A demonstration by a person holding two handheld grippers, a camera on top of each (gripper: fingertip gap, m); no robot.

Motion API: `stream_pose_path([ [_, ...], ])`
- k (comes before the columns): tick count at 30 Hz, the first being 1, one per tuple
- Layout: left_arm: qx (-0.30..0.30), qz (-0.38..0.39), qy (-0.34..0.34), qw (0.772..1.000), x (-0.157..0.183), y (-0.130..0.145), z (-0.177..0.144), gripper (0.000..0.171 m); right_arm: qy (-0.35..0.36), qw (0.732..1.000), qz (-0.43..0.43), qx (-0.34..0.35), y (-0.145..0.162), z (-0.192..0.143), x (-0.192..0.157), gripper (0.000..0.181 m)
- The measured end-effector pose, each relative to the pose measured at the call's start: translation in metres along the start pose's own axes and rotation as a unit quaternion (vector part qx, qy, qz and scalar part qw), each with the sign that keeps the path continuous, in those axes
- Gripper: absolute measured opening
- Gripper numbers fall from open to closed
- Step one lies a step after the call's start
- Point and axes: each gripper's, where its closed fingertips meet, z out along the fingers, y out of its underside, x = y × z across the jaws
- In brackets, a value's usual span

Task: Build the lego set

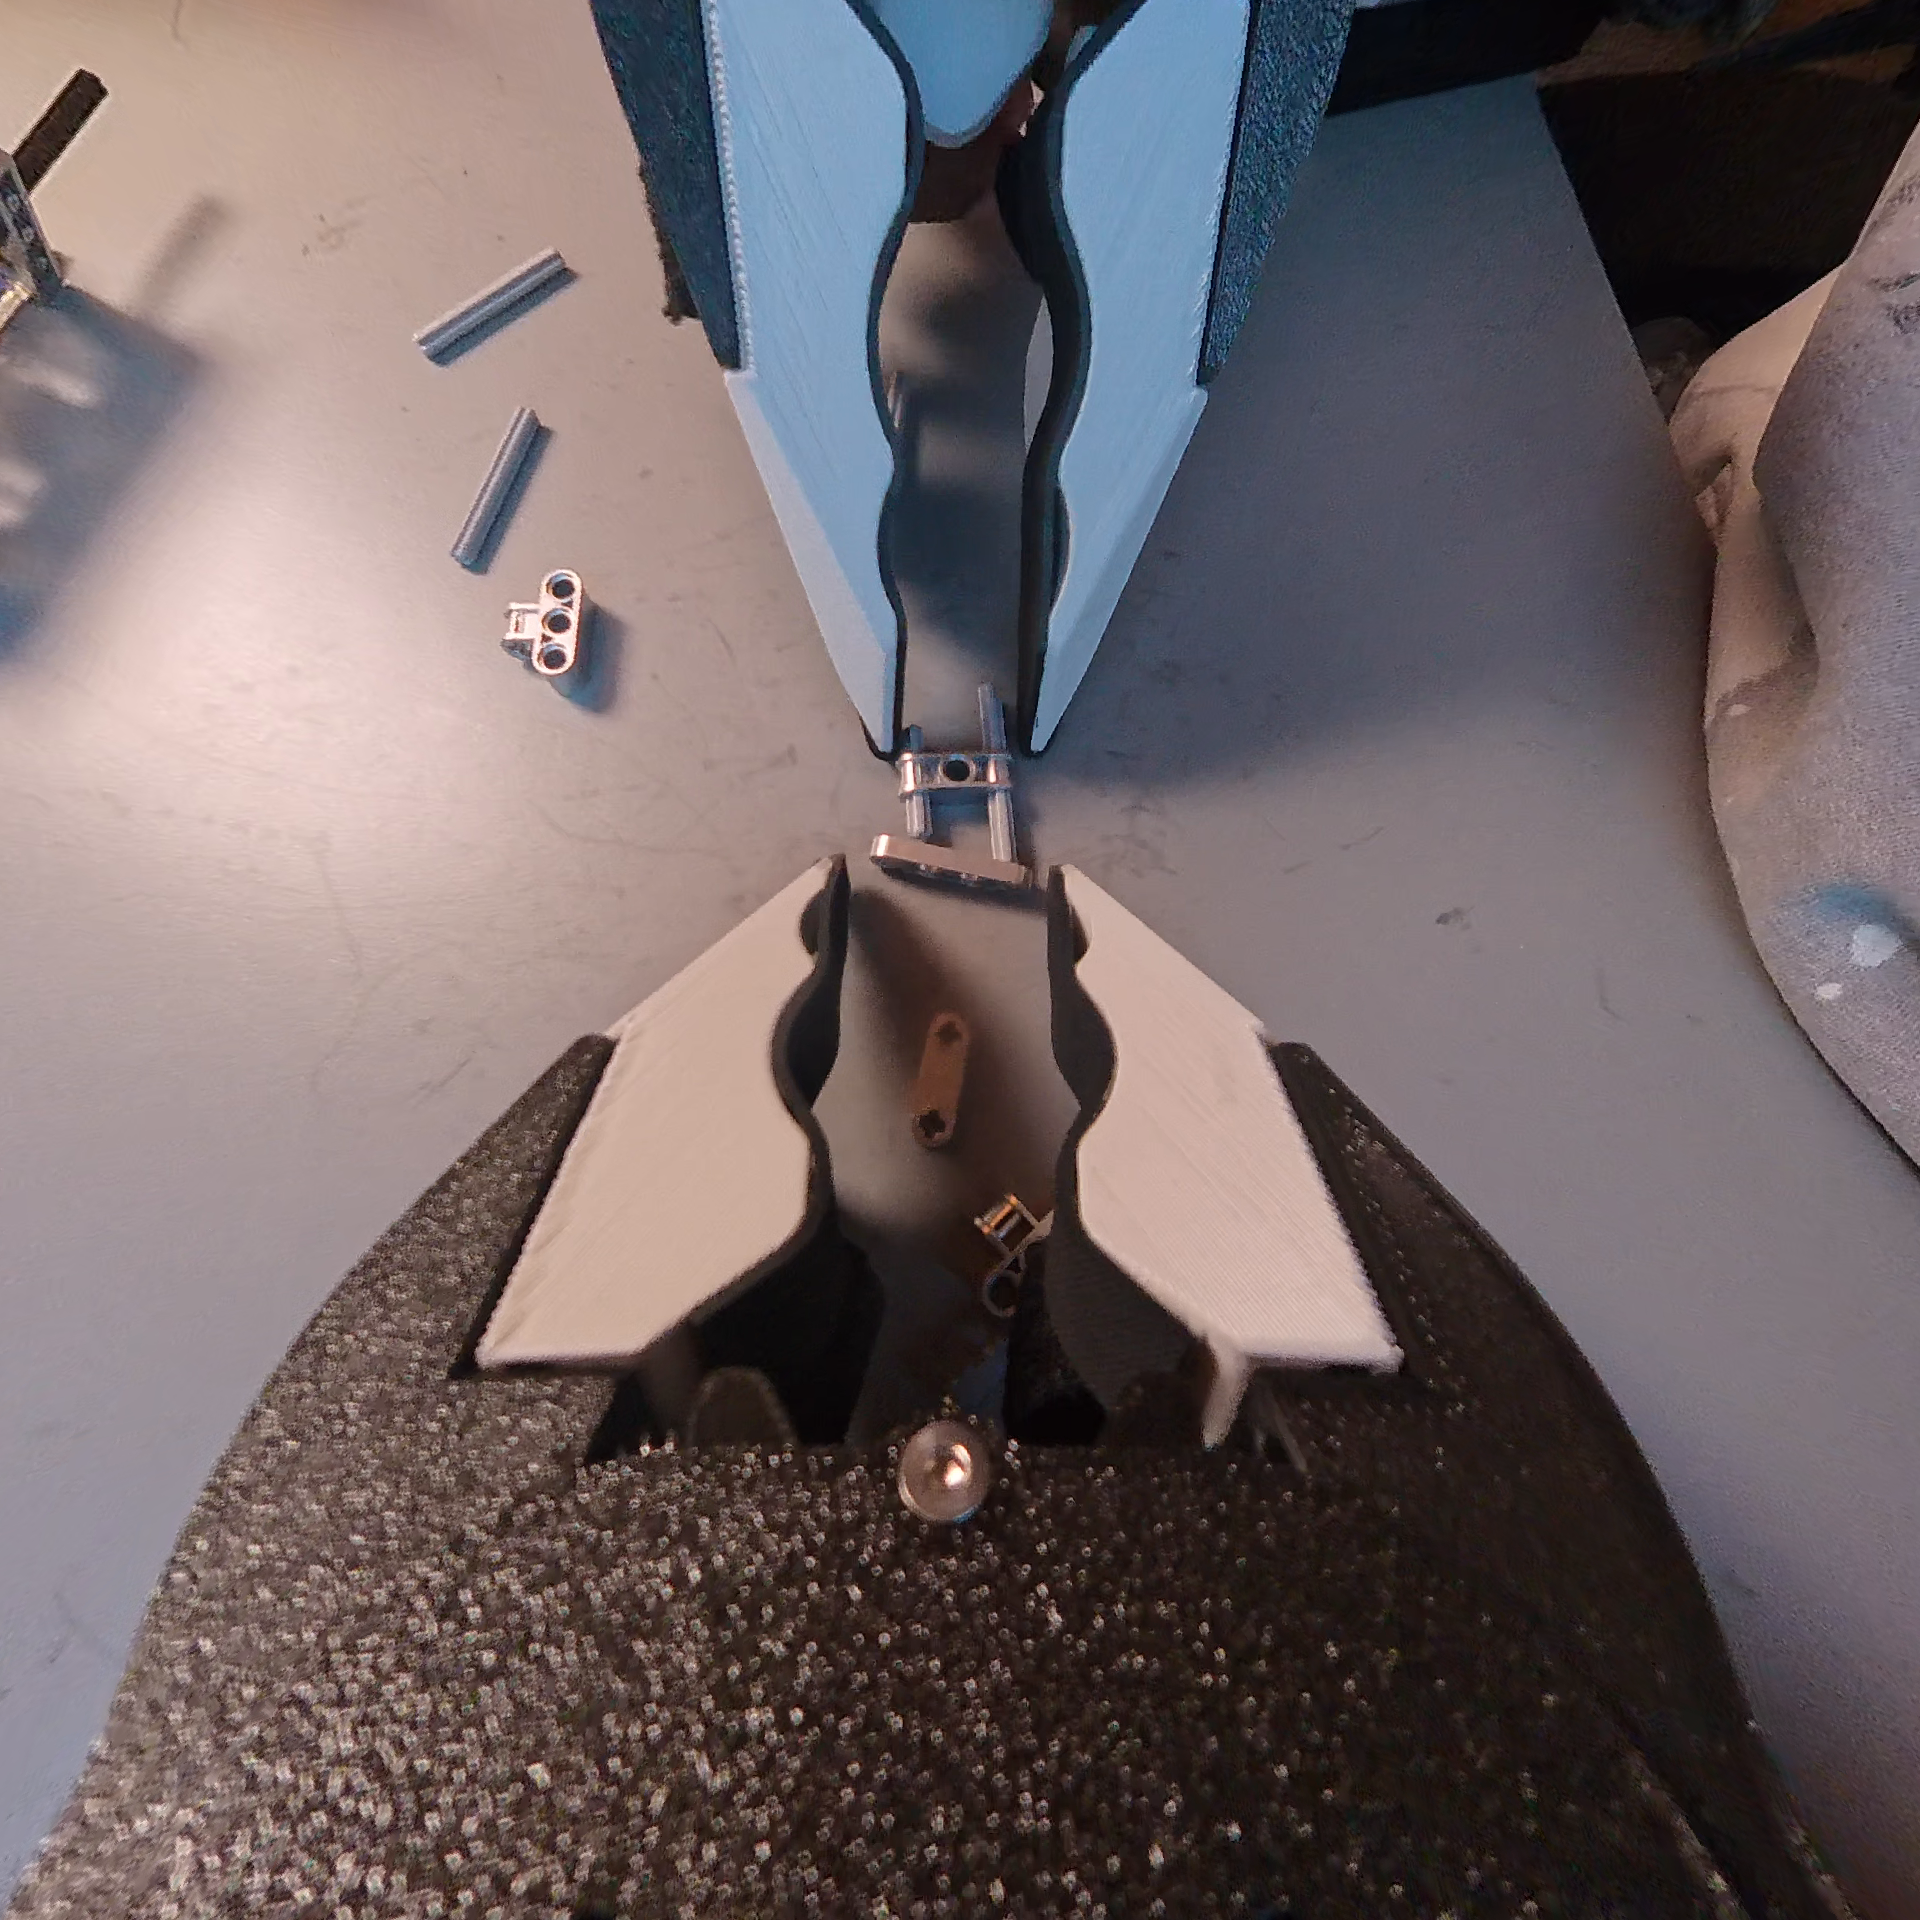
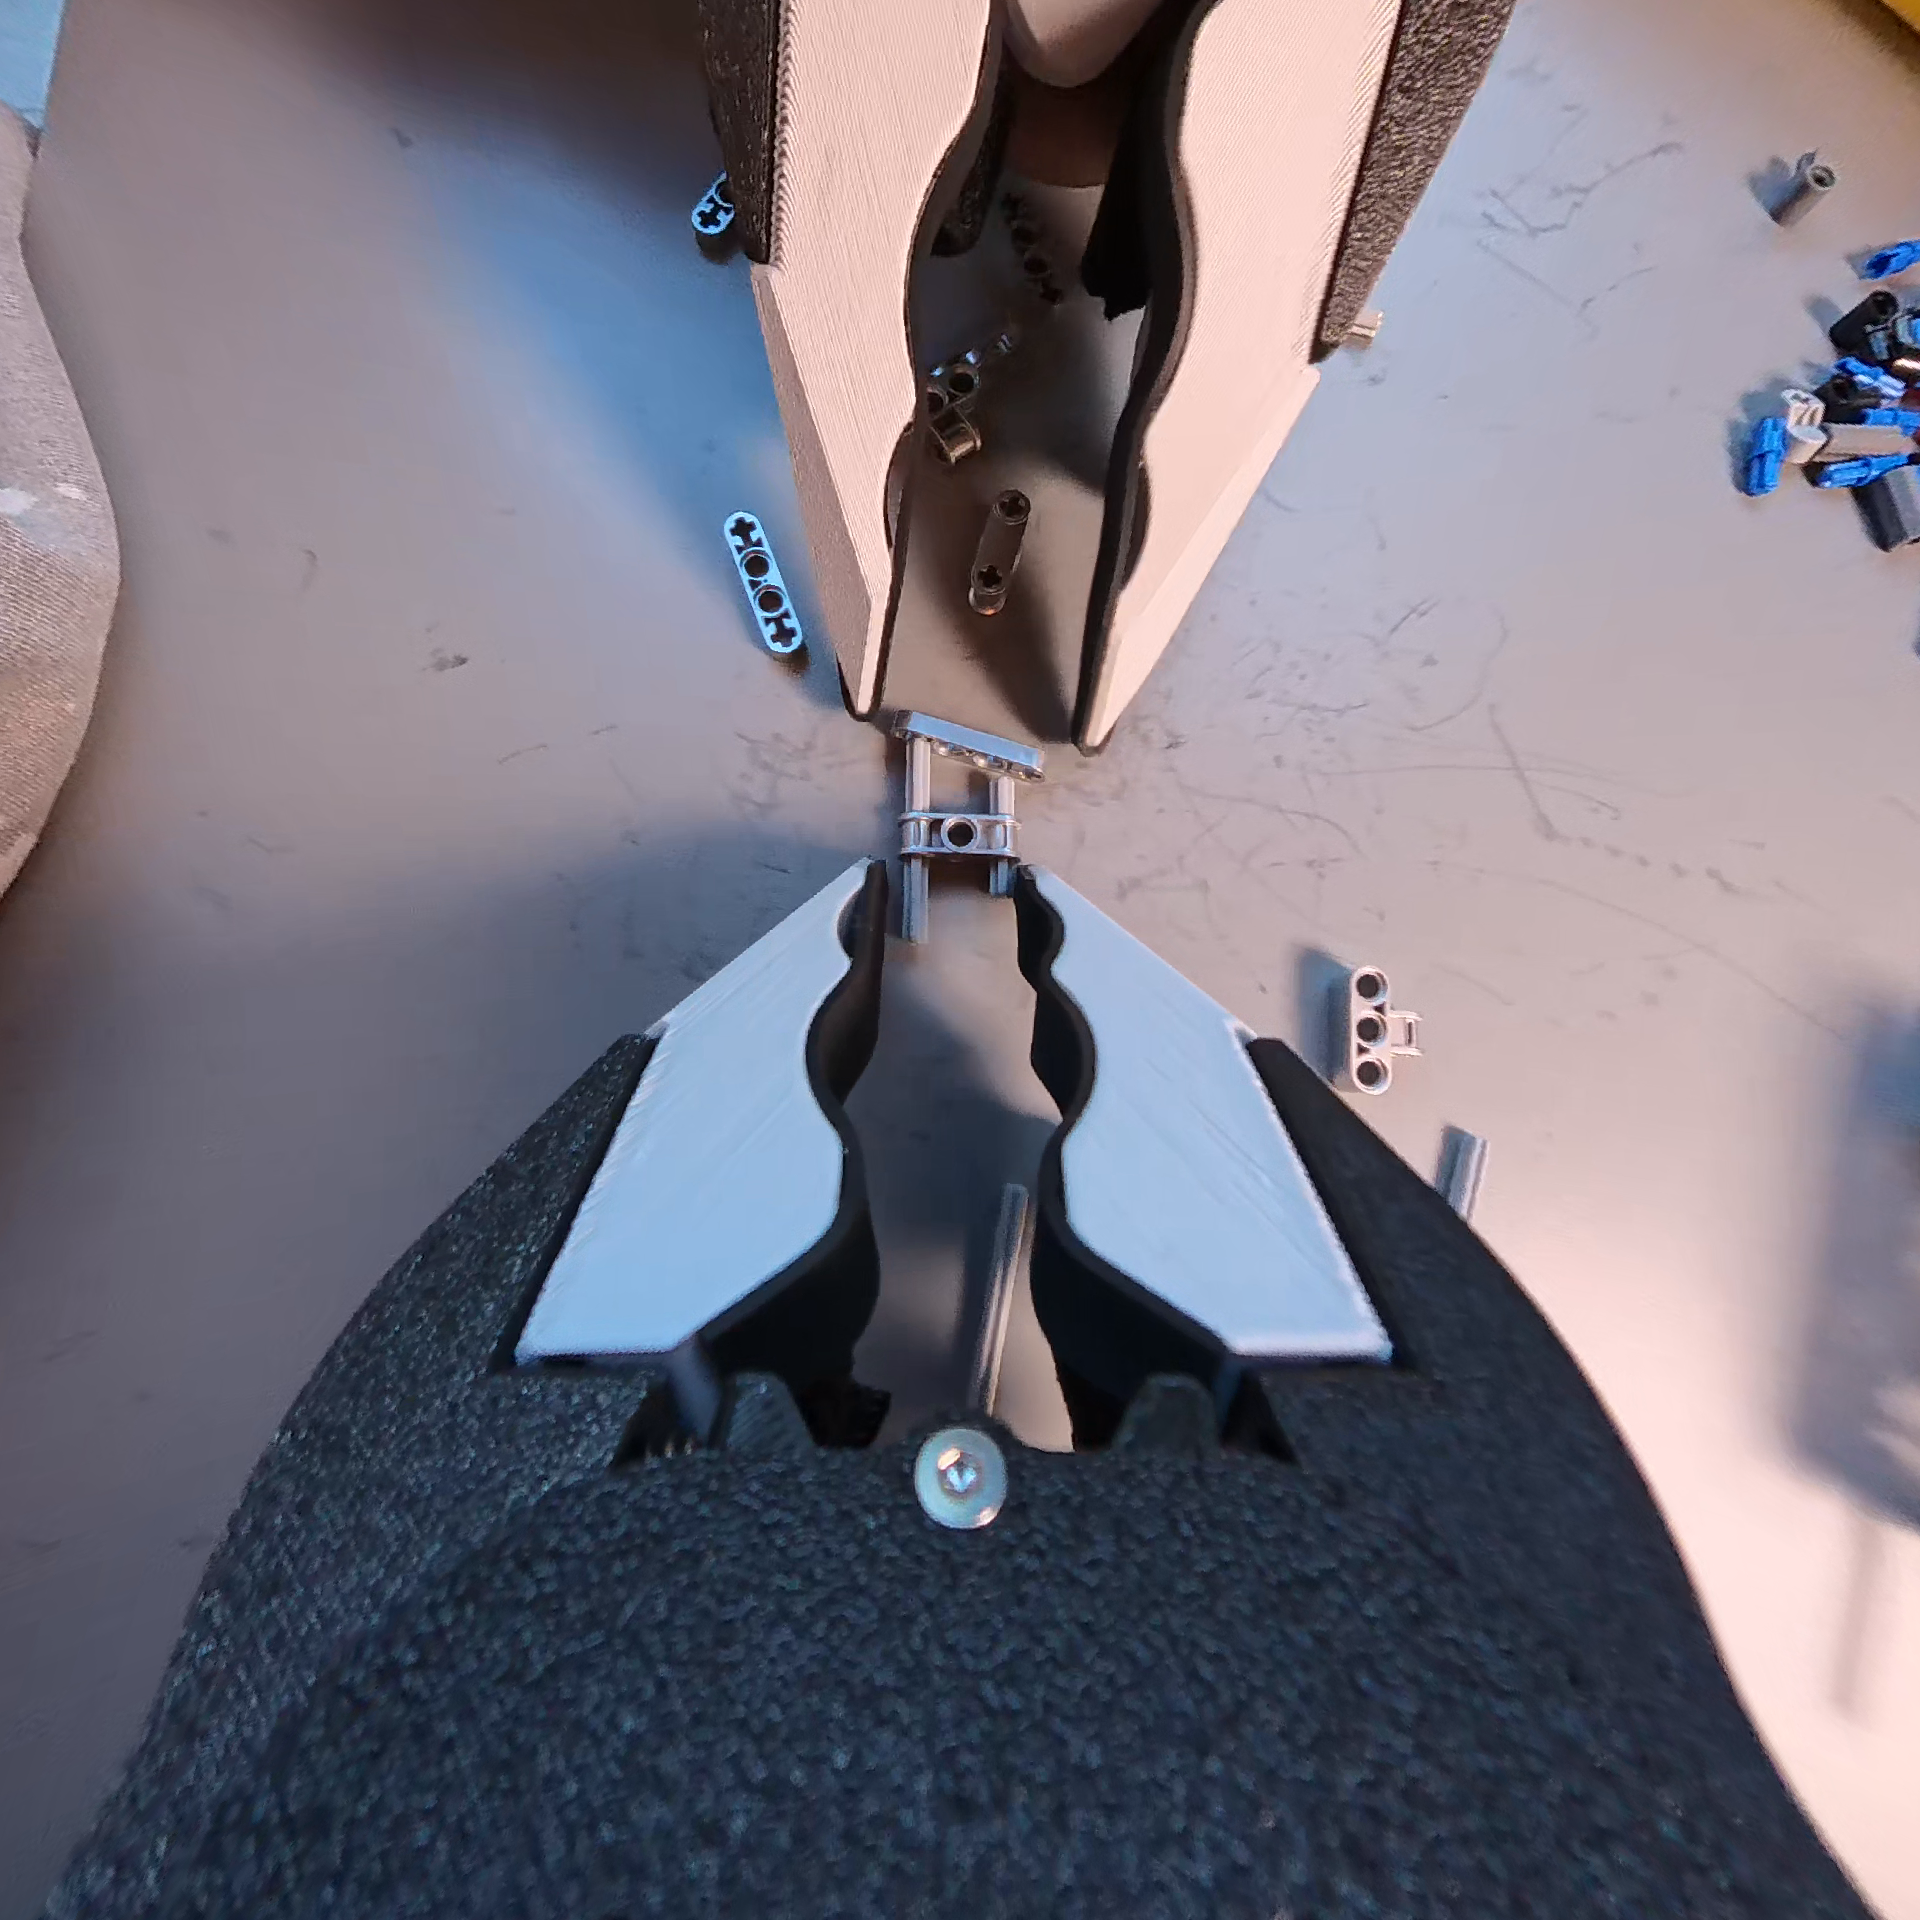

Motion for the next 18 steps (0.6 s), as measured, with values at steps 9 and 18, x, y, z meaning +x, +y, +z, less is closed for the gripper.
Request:
stream_pose_path([
  [9, -0.019, 0.024, 0.036, 0.999, 0.0004, 0.0008, -0.0015, 0.039, 0.0, 1.0, 0.005, 0.0, -0.0008, 0.0009, -0.0009, 0.02],
  [18, -0.038, 0.042, 0.072, 0.996, -0.0004, 0.0012, 0.0021, 0.033, 0.006, 1.0, 0.01, 0.004, -0.0005, 0.0005, -0.0012, 0.02],
])
